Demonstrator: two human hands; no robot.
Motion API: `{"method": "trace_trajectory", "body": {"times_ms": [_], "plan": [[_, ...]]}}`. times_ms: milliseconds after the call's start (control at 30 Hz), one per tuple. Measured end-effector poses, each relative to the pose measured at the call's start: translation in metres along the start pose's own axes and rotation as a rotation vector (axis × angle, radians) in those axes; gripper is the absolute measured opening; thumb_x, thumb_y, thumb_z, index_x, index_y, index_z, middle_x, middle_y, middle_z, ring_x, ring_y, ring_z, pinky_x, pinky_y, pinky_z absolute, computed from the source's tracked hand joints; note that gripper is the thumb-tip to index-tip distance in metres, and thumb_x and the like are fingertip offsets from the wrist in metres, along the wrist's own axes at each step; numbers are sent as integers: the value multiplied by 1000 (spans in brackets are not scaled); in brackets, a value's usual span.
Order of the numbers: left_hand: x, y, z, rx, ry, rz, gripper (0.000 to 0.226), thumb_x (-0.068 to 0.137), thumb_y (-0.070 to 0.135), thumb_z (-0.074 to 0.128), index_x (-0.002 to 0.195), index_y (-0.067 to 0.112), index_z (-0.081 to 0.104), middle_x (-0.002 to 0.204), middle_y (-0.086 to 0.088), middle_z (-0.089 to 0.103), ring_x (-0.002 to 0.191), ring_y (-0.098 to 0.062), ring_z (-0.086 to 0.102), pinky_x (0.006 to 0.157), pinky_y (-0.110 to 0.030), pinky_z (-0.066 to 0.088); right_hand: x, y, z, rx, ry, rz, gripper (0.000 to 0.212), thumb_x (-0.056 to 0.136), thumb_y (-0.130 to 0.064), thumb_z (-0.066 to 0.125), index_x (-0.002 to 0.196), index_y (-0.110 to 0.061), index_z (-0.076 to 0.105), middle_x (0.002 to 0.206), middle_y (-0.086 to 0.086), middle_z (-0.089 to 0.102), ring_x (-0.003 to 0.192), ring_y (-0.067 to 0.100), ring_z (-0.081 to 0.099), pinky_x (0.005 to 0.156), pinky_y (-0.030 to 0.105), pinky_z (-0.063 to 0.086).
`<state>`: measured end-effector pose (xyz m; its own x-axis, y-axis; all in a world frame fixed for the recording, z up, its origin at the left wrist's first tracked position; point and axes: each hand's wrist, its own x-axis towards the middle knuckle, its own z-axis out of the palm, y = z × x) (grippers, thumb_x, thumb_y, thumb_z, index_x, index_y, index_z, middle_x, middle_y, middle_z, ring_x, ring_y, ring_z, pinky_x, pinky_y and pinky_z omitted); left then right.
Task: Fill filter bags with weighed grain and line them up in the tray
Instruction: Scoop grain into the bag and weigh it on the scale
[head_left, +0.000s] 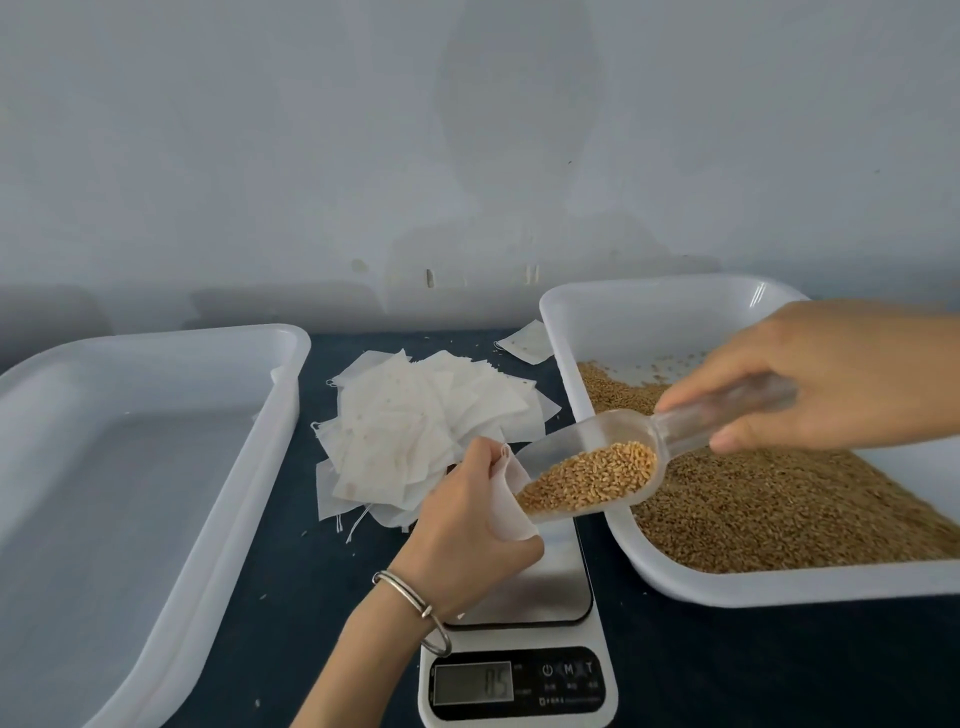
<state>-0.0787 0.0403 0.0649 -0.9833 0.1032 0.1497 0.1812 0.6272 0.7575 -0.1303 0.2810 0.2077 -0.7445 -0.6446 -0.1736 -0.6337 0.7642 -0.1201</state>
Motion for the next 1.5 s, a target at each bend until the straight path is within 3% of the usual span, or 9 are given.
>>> {"method": "trace_trajectory", "body": {"times_ms": [267, 533, 600, 867, 967, 1100, 1167, 1267, 1500], "plan": [[-1, -2, 4, -50, 30, -15, 42, 69, 10, 70, 93, 24, 39, 94, 7, 56, 78, -12, 54, 70, -31, 47, 18, -23, -27, -131, -29, -49, 37, 77, -55, 63, 107, -70, 47, 99, -38, 61, 97, -7, 55, 87, 26, 48], [-3, -3, 7, -95, 69, 27, 38, 67, 13, 66, 92, 22, 40, 90, 15, 52, 83, -14, 54, 77, -36, 48, 34, -32, -45, -287, -80, -132, 31, 72, -56, 64, 102, -62, 55, 62, -45, 49, 69, -33, 39, 54, 4, 36], [-4, -3, 9, -111, 75, 27, 35, 64, 16, 63, 88, 25, 38, 86, 17, 50, 78, -9, 52, 76, -32, 47, 38, -32, -45, -298, -19, -139, 28, 66, -60, 67, 93, -63, 56, 57, -34, 49, 61, -20, 47, 46, 10, 32], [-4, -13, 9, -134, 77, 20, 37, 67, 20, 65, 82, 35, 34, 72, 12, 42, 60, -4, 38, 54, -14, 33, 29, -14, -51, -189, 55, -115, 24, 65, -69, 54, 85, -79, 44, 85, -49, 52, 74, -11, 56, 64, 22, 47], [-3, -15, 3, -242, 81, 15, 32, 68, 22, 64, 84, 36, 41, 70, 12, 51, 58, 1, 43, 54, -11, 37, 24, -15, -51, -31, 98, -62, 32, 64, -66, 64, 91, -75, 50, 86, -39, 60, 80, -7, 59, 71, 29, 51], [4, -15, -7, -183, 20, 17, 29, 65, 21, 60, 87, 33, 44, 78, 7, 55, 61, 1, 44, 57, -14, 40, 0, -9, -39, 10, 162, 71, 36, 52, -80, 38, 87, -88, 31, 78, -63, 40, 77, -18, 54, 63, 13, 31], [9, -12, -8, -66, -114, 48, 33, 67, 21, 62, 92, 33, 44, 79, 10, 52, 63, -1, 44, 58, -14, 38, -15, 5, -17, 109, 279, 184, 28, 51, -77, 40, 77, -87, 36, 64, -50, 50, 67, -12, 51, 66, 16, 34], [13, -8, 1, 137, -280, 79, 41, 70, 27, 65, 101, 34, 40, 93, 8, 53, 81, -6, 45, 67, -20, 36, -32, 23, 25, 227, 435, 336, 29, 51, -75, 44, 80, -77, 42, 87, -29, 61, 83, 12, 61, 85, 40, 50], [9, -7, 16, 215, -137, 51, 49, 61, 46, 55, 105, 37, 36, 93, 26, 41, 95, -4, 35, 95, -32, 33, -37, 45, 60, 120, 308, 599, 37, 73, -54, 64, 110, -56, 58, 107, -12, 68, 94, 19, 62, 85, 47, 51]]}}
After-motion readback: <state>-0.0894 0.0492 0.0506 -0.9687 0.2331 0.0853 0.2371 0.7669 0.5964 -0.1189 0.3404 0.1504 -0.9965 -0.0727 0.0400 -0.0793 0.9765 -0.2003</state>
